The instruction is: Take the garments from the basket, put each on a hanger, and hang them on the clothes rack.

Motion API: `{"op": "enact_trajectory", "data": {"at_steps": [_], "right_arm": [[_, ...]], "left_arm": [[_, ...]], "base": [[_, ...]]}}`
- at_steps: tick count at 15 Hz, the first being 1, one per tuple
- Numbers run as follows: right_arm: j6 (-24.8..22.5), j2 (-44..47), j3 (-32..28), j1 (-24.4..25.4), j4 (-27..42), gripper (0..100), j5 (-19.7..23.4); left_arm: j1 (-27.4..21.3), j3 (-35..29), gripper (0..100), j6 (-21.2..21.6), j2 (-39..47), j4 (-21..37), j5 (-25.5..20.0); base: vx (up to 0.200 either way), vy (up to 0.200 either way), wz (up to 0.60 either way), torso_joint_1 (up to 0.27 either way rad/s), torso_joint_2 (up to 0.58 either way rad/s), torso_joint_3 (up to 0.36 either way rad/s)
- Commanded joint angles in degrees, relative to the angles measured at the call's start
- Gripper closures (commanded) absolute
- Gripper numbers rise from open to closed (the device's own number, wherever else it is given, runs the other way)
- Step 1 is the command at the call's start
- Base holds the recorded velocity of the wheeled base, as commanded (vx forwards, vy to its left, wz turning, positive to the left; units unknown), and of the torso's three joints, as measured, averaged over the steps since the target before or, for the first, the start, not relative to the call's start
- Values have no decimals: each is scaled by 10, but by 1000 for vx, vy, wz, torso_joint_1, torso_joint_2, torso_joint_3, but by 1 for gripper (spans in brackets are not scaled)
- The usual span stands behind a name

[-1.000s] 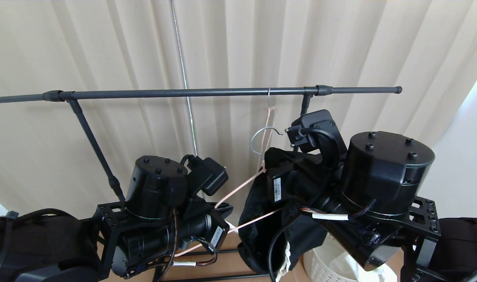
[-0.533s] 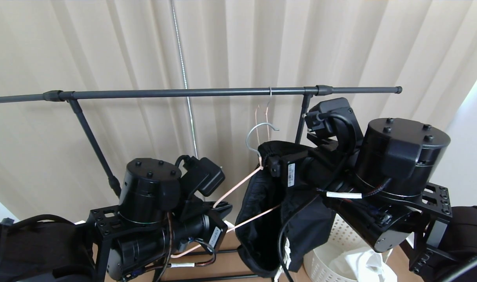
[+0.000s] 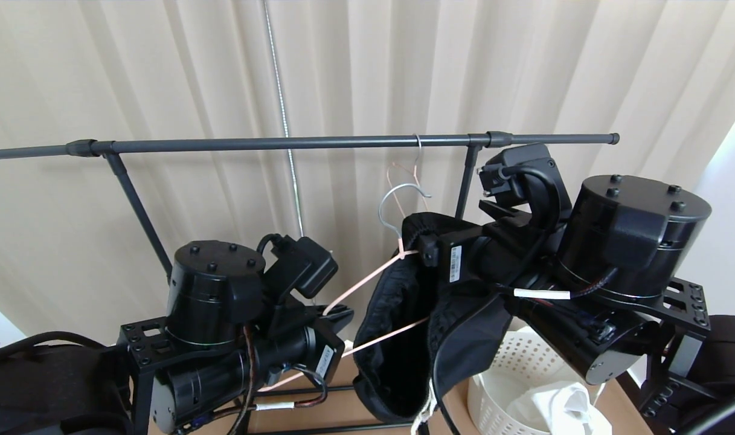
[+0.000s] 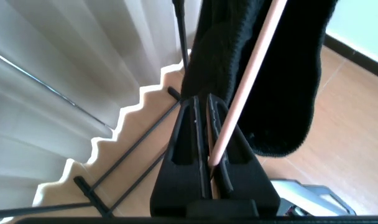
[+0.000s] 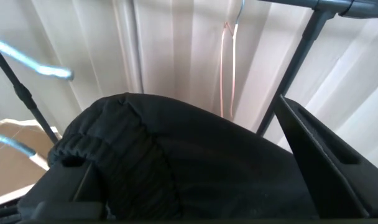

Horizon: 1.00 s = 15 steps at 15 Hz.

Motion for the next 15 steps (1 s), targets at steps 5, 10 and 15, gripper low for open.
{"op": "enact_trajectory", "data": {"at_steps": [5, 10, 15], "right_arm": [[-1, 1, 7, 3, 0, 0, 0], [-1, 2, 7, 7, 1, 0, -1], [-2, 3, 14, 15, 1, 0, 0]], "left_arm": [[24, -3, 100, -2, 0, -16, 3], [27, -11, 100, -20, 3, -22, 19], [36, -17, 100, -23, 14, -43, 20]], "base": [[0, 0, 0, 0, 0, 0], [0, 0, 0, 0, 0, 0], [0, 0, 0, 0, 0, 0]]}}
